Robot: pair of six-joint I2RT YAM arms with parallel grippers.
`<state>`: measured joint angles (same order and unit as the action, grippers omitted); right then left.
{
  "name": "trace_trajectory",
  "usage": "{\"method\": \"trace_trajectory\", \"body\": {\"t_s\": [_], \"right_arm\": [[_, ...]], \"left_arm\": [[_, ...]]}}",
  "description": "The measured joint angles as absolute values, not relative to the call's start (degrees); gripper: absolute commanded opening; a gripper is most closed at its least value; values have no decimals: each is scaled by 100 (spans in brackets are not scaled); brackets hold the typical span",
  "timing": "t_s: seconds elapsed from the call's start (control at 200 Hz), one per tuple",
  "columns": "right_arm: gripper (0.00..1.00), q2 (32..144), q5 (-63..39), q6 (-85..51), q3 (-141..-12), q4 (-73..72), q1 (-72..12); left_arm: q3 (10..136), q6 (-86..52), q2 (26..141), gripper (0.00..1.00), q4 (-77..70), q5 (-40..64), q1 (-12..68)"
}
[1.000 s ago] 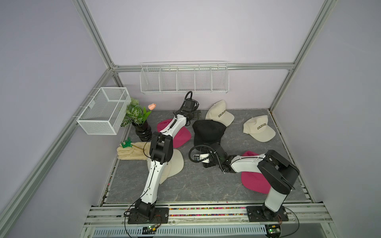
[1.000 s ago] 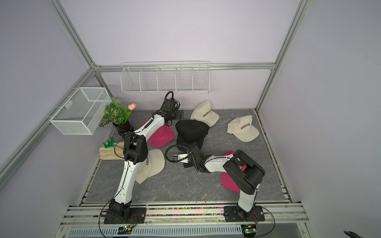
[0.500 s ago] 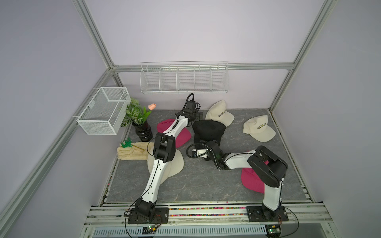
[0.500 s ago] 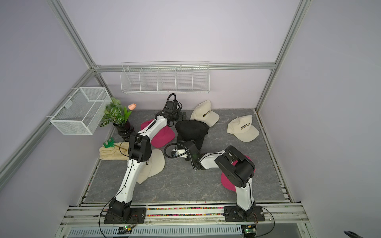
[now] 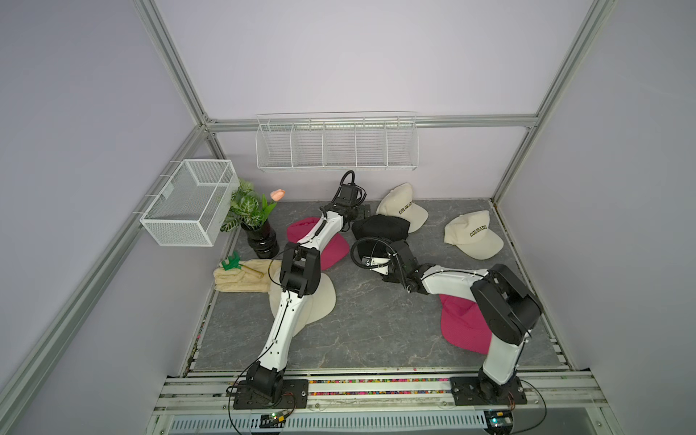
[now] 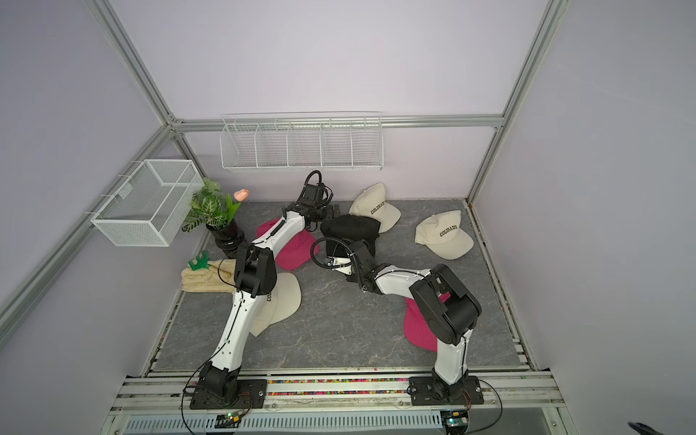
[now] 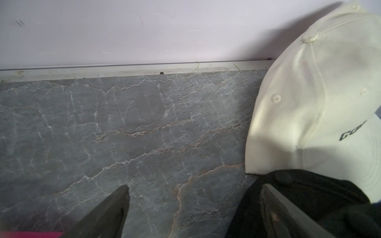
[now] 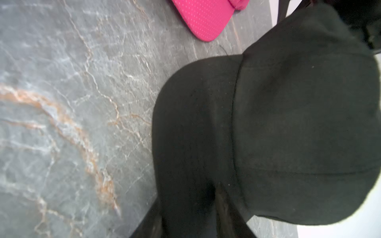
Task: Stack the baseball caps by color
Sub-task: Place the baseball cap on the baseball cap, then move the baseball cap to the center of the board.
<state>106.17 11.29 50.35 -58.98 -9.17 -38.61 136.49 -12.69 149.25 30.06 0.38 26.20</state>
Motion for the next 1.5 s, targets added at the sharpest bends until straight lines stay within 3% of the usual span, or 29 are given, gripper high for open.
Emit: {"method": "trace_trajectory", "body": {"t_s": [0.275,0.39,0.49,0.635,0.73,0.74,0.75,0.78,0.945,1.115,1.299,1.499], "right_arm": [[38,10698,996,5013,-6016,-622,-3848],[44,10698,952,5002,-6025,-574,-3844],[54,10698,913,4923,-6034,-445,-3844],[78,10694,915,4674,-6055,-408,-3833],[87,10639,910,4368,-6064,-419,-3830],[99,10632,906,4370,-6064,-419,-3830],[92,10619,904,4324,-6064,-423,-3830],[89,10565,897,4230,-6064,-436,-3828],[89,9994,941,3218,-5961,-729,-3760],[89,9557,755,1280,-5966,-775,-3179],[89,9712,-174,-784,-5964,-784,-2241],[89,10182,-941,-1820,-5966,-945,-1968]], "left_arm": [[13222,-1184,14357,100,3369,-231,2574],[12873,-1330,13804,100,3562,-493,2429],[12516,-1474,13266,100,3623,-668,2237],[11793,-1614,12514,100,3566,-821,1994],[11183,-1719,12099,100,3422,-854,1975],[11120,-1732,12064,100,3406,-854,1979],[11063,-1741,12036,100,3382,-854,1981],[10910,-1758,11961,100,3334,-847,1994],[10613,-1817,11981,100,3242,-563,2053],[10551,-2128,12112,100,3033,-34,2053],[10016,-2532,12223,100,2571,410,2053],[9456,-2751,12291,100,2346,336,2023]]}}
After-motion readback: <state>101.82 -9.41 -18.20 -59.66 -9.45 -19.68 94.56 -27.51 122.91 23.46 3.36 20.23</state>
